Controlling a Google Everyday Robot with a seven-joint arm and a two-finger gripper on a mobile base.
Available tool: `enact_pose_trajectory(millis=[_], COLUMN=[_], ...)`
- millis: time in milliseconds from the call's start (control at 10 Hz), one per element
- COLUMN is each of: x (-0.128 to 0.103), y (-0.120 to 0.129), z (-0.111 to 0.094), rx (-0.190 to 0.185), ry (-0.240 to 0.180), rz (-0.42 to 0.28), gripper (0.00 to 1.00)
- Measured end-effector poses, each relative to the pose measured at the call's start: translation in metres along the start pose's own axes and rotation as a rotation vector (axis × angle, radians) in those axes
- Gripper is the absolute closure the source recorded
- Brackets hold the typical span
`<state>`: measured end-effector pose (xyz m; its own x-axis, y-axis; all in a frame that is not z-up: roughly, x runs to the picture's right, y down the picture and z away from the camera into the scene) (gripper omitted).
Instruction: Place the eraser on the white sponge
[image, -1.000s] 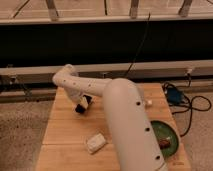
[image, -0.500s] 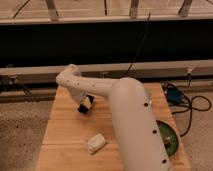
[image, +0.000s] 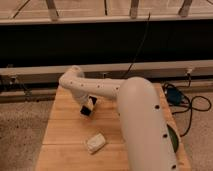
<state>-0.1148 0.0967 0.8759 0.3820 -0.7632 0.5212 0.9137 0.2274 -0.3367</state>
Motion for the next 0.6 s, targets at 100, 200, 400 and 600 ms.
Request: enact_pose_trajectory(millis=[100,200,400,600], x=[-0.001,-0.003,-0.009,-0.015], y=[0.006,0.009,0.018,0.028], z=[0.0,-0.001,-0.001,-0.001], rx=[-0.001,0.0,0.004,0.007], ry=[0.001,0.002,0.003,0.003], rz=[0.001,-0.001,-0.008,-0.014], gripper=[0.99,0.99,0.99,0.99])
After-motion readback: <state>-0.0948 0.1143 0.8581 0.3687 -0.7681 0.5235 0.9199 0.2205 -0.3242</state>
